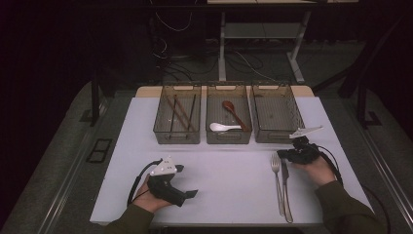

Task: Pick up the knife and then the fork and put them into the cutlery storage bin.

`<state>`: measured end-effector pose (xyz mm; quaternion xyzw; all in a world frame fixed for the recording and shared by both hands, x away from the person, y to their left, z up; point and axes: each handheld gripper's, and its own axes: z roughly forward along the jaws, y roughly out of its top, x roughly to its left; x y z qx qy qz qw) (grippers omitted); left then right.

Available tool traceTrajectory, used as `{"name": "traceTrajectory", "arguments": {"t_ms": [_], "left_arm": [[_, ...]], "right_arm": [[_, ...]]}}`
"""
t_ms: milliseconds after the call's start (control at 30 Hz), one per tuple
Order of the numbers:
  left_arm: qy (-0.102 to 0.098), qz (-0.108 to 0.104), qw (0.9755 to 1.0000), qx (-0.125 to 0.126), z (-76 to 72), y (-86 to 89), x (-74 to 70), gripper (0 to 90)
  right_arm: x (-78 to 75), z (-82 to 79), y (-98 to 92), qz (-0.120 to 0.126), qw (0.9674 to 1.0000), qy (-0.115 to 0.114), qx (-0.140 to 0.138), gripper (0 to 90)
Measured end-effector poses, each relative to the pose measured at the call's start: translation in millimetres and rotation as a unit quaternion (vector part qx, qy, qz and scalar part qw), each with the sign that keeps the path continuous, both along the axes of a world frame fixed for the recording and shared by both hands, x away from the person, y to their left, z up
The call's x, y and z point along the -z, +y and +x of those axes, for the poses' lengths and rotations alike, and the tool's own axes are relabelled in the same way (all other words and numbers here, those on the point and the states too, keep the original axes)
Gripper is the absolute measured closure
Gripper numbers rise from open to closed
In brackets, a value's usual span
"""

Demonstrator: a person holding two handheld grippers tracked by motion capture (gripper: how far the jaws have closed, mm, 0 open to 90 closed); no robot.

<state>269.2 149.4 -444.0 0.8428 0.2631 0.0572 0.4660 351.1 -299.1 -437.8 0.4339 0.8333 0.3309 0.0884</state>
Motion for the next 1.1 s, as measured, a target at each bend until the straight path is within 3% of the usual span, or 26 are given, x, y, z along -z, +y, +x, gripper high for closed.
{"name": "traceTrajectory", "arguments": {"t_ms": [333,567,1000,1100], "left_arm": [[0.0,0.0,1.0,-0.003,-0.2,-0.2,-0.4,0.0],[0.0,0.0,1.0,-0.001,0.0,-0.1,-0.1,0.0],[-0.001,0.001,1.0,-0.002,-0.2,0.3,-0.4,0.0],[0.0,0.0,1.0,-0.004,-0.2,1.2,-0.3,0.0]], "right_arm": [[-0.7,4.6,27.6,0.006,0.9996,-0.002,-0.026,89.6],[0.2,4.3,49.1,-0.004,0.9988,-0.004,-0.049,89.6],[-1.7,4.1,48.4,-0.007,0.9989,-0.01,-0.046,89.2],[-11.0,1.6,40.1,0.011,0.9993,-0.017,-0.032,85.5]]}}
